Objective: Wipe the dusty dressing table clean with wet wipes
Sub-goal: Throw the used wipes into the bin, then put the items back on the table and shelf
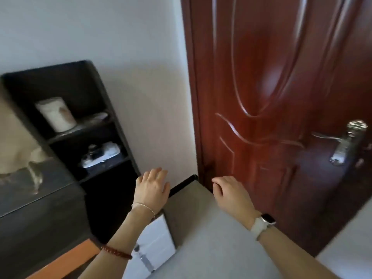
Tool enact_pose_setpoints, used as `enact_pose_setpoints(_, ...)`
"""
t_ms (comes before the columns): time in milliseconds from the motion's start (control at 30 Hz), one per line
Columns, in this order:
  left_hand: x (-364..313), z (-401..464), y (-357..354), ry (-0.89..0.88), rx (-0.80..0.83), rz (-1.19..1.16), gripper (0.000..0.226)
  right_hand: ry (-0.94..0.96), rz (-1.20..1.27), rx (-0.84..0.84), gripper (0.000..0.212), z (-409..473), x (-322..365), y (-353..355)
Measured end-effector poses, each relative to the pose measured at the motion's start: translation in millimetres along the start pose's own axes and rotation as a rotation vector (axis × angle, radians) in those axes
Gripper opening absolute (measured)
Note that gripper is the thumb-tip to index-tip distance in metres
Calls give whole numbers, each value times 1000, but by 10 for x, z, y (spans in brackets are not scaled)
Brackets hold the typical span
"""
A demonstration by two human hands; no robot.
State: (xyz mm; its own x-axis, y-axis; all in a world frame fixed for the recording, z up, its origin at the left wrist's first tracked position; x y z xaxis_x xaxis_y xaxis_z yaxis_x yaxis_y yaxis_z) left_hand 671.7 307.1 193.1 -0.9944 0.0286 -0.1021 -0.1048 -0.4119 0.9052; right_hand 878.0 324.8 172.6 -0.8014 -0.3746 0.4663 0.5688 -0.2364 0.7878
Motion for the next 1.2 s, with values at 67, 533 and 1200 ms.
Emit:
enact_pose_setpoints(67,617,-180,219,122,-27,28,35,109,8,57,40,134,510,-363)
enact_pose_setpoints(533,3111,-154,306,534,-68,114,40,448,120,329,33,1501,2345,-2267)
enact_pose_setpoints(1200,4242,1310,-1036,760,48,30,77,175,-110,407,68,3054,2712,-4427)
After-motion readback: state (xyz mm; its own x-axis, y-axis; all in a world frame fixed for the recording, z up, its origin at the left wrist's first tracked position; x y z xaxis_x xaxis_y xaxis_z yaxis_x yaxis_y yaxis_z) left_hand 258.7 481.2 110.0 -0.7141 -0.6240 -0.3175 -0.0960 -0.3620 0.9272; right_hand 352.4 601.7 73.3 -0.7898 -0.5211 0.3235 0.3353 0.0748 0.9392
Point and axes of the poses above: each hand's wrist, its own z-axis towards the middle knuckle, its own y-axis out of the back of the hand, x = y × z, the point moved 8 cm from there along z, towards the middle knuckle, and after that the axes turned 6 degrees about -x, right-handed, at the moved point
